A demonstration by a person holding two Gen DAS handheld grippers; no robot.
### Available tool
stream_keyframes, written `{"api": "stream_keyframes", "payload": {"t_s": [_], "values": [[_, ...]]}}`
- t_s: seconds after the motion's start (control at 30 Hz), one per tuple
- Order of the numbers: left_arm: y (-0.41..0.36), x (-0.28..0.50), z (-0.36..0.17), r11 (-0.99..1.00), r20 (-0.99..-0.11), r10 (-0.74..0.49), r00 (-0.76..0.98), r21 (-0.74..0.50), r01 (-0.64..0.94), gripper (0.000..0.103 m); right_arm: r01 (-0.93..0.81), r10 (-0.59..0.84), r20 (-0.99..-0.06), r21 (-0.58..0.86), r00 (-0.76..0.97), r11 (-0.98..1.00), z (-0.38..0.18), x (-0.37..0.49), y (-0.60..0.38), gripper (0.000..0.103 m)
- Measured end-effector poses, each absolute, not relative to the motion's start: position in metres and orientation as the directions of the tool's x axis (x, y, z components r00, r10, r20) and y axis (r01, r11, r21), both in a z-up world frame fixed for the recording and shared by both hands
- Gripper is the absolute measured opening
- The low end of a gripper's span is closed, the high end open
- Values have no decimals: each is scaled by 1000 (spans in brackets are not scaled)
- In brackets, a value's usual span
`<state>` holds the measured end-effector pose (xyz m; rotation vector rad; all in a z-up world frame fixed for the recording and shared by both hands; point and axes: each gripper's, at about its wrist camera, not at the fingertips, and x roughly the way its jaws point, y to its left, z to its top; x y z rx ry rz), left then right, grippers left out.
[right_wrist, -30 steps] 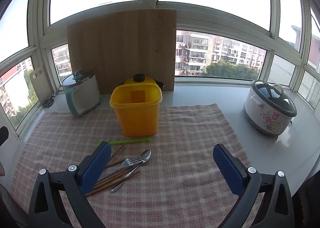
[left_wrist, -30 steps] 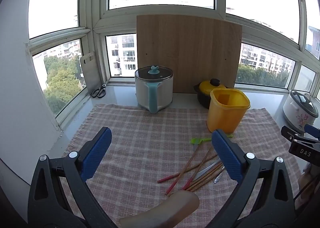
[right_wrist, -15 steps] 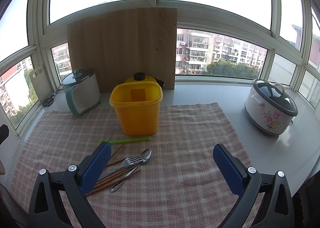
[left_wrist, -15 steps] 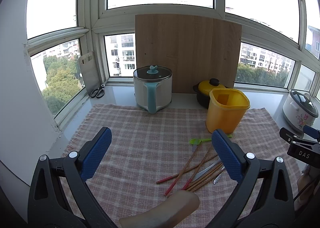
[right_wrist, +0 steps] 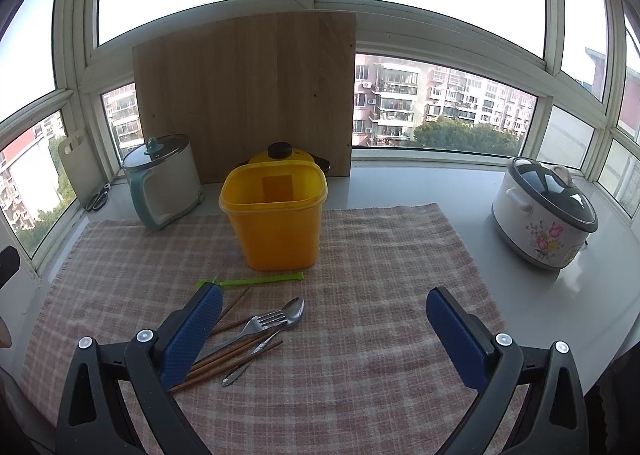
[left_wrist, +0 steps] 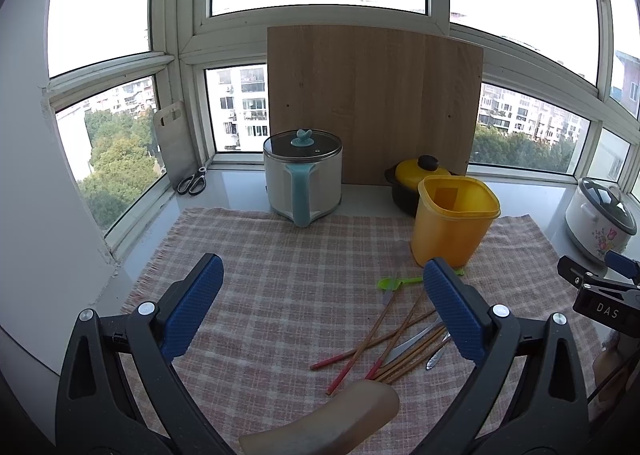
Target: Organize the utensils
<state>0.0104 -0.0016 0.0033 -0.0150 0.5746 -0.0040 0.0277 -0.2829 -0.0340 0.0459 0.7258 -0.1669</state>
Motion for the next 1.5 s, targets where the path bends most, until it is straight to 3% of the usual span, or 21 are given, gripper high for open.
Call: {"api": "stream_keyframes", "payload": {"t_s": [1.5], "values": [[-4, 25, -27, 999, -578, -29, 816, -4, 33, 102, 182, -143, -706, -21, 693, 983, -46, 37, -285, 103]]}}
